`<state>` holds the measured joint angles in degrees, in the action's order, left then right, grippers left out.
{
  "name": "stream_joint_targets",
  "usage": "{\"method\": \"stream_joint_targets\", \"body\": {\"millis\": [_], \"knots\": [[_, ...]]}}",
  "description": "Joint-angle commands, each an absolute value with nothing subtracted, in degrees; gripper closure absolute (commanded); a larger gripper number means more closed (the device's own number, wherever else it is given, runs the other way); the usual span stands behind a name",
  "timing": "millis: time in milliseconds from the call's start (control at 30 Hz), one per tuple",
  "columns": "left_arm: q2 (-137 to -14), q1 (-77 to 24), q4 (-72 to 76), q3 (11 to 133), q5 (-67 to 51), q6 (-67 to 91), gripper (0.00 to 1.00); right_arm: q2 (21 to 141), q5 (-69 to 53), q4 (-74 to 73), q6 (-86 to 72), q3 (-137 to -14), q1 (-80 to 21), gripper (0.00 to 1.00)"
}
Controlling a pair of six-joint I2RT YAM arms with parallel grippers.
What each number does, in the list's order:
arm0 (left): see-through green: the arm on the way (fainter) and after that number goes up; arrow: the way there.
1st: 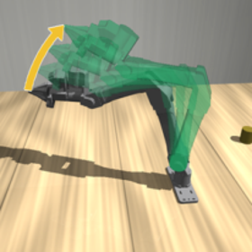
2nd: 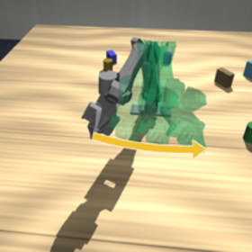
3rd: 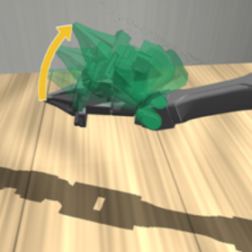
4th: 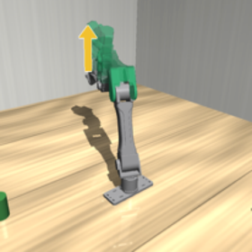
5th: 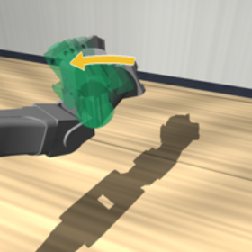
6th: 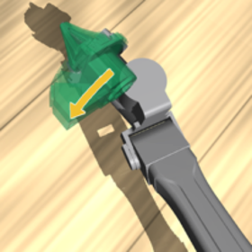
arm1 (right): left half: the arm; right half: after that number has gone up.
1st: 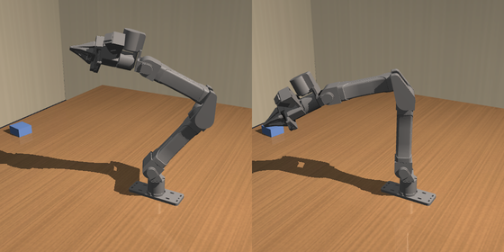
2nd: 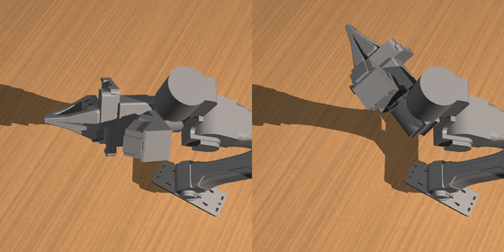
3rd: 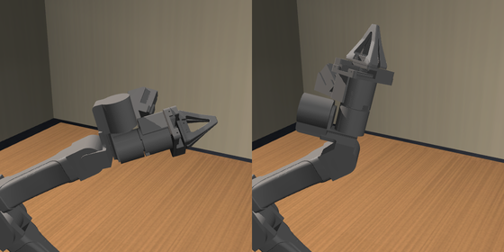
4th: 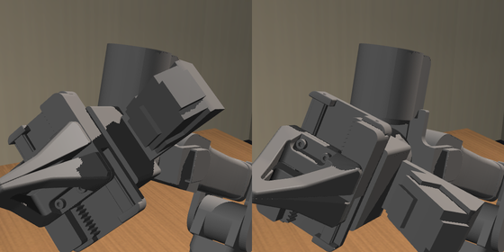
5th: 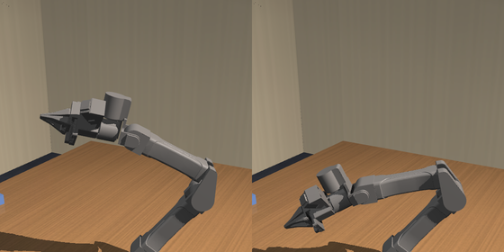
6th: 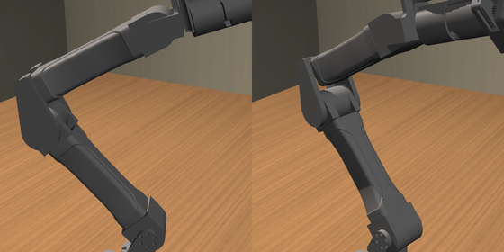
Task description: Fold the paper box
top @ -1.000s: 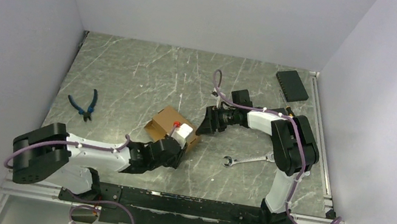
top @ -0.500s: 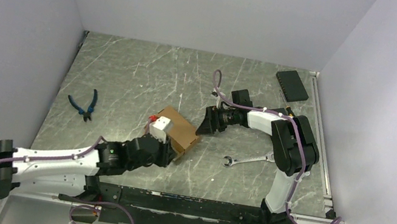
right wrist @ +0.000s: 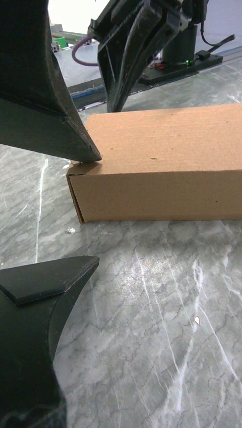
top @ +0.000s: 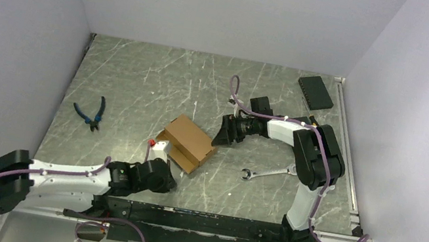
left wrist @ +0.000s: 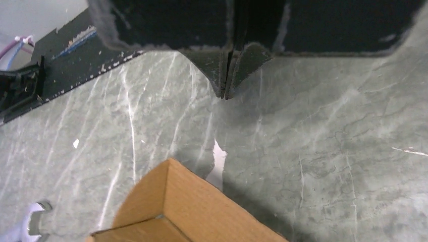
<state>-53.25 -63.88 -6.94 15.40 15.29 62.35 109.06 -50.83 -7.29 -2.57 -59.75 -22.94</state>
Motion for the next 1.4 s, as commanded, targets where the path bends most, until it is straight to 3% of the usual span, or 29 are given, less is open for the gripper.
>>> {"method": "stream_joint_targets", "body": {"millis": [0, 300, 633, 900, 1200, 1367], "knots": [[-60.2, -63.3, 2.3, 16.5, 16.5, 68.2, 1.00, 108.2, -48.1, -7.9, -0.5, -60.2, -23.3, 0.30], [-71.4, -58.8, 1.8, 23.4, 19.9, 71.7, 0.99, 108.4, -48.6, -7.8, -0.5, -60.2, -23.3, 0.30], [-71.5, -54.2, 11.5, 25.5, 16.4, 63.3, 0.95, 108.6, -48.3, -7.7, -0.5, -60.1, -23.3, 0.30], [-72.3, -52.3, 14.5, 26.4, 6.4, 53.9, 0.75, 108.9, -47.3, -8.1, -0.5, -60.3, -23.3, 0.30], [-63.2, -51.2, -11.1, 30.7, 8.0, 46.3, 0.55, 109.3, -47.1, -8.3, -0.5, -60.4, -23.3, 0.30], [-50.8, -51.2, -15.1, 25.7, 10.4, 49.3, 0.49, 109.8, -47.3, -8.3, -0.5, -60.5, -23.3, 0.30]]}}
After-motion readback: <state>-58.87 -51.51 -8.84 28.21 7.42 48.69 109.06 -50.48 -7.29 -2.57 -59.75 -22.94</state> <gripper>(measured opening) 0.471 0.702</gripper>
